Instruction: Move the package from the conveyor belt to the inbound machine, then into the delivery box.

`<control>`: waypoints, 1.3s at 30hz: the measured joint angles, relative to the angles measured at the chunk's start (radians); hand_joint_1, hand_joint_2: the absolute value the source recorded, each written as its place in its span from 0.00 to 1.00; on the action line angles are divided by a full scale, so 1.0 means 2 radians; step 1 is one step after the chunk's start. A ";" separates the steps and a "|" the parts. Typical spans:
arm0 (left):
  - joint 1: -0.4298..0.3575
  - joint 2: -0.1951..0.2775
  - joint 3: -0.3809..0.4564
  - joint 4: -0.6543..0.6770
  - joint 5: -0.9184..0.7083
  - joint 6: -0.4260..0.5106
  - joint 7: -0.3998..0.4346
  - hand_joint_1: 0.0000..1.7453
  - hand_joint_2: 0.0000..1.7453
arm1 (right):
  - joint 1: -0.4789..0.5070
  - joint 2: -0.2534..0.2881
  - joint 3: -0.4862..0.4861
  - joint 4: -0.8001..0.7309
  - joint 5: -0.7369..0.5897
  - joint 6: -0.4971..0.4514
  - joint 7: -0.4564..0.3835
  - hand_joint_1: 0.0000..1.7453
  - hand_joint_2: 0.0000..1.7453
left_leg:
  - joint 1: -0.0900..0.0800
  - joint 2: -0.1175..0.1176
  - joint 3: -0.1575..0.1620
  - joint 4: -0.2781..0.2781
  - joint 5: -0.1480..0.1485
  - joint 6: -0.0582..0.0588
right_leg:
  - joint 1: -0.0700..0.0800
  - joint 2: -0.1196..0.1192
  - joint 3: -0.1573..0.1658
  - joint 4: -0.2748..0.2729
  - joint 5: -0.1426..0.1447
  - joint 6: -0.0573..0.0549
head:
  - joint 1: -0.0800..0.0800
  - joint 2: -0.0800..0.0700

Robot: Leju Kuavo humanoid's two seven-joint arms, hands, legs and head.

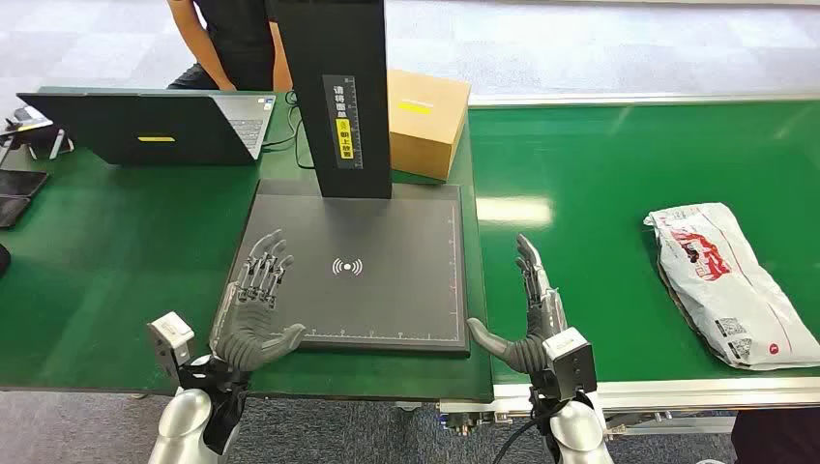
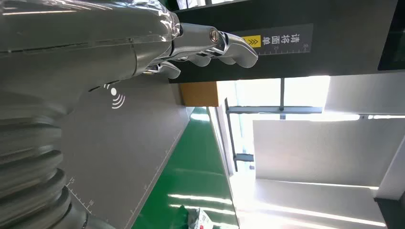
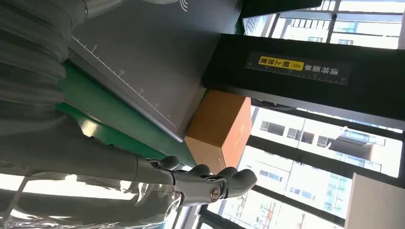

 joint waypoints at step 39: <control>-0.005 0.012 -0.005 0.025 0.018 -0.023 -0.018 0.00 1.00 | -0.139 -0.088 -0.058 0.079 0.136 -0.156 0.014 0.00 1.00 | -0.001 0.000 0.000 0.000 0.000 0.000 | -0.001 0.000 0.000 0.000 0.001 0.000 | 0.000 0.000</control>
